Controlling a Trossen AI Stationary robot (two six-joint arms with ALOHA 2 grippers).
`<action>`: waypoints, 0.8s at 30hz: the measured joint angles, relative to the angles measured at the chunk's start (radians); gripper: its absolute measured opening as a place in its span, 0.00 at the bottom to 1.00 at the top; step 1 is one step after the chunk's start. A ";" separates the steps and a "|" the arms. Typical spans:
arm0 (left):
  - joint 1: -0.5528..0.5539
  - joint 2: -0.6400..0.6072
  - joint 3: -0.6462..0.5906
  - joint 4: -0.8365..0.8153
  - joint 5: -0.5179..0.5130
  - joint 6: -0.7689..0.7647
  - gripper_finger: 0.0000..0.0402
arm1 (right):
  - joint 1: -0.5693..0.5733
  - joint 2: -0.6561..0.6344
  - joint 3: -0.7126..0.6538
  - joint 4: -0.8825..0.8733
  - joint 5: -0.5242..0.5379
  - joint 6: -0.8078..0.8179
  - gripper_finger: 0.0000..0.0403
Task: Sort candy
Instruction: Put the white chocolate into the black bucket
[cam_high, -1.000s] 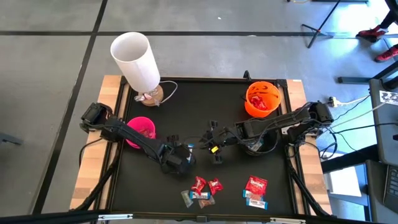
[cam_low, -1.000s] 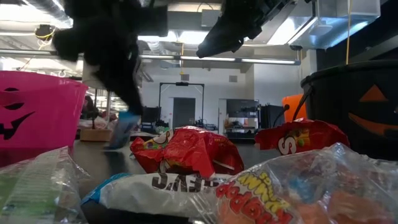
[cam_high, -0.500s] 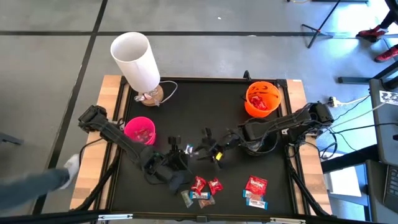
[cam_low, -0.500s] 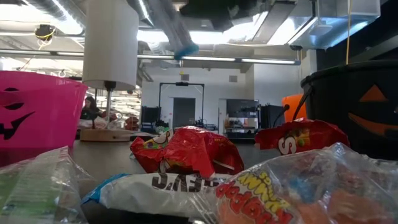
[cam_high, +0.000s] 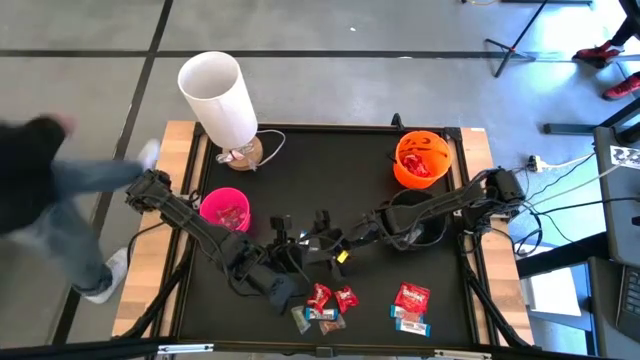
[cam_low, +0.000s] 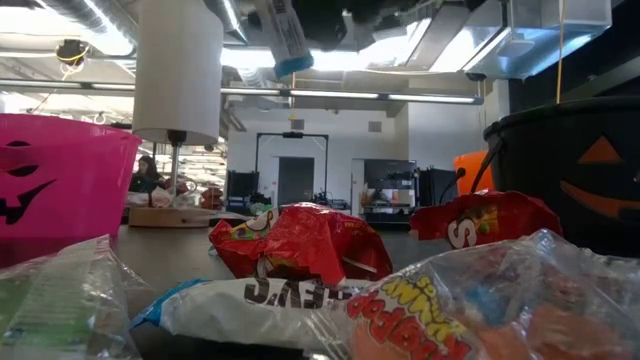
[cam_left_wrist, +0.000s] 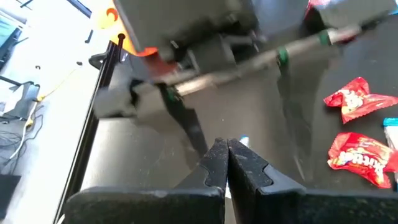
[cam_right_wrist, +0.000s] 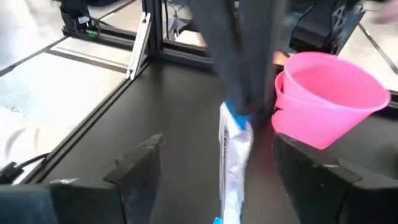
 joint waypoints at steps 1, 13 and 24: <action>0.000 0.000 0.000 0.000 0.000 0.000 0.00 | -0.001 0.012 0.000 0.001 0.000 0.000 0.71; 0.000 0.000 0.000 -0.008 0.011 -0.002 0.00 | -0.008 0.050 0.000 -0.074 0.038 0.016 0.18; -0.040 -0.002 -0.096 -0.079 0.121 -0.099 0.00 | -0.006 -0.133 0.000 -0.488 0.266 0.035 0.22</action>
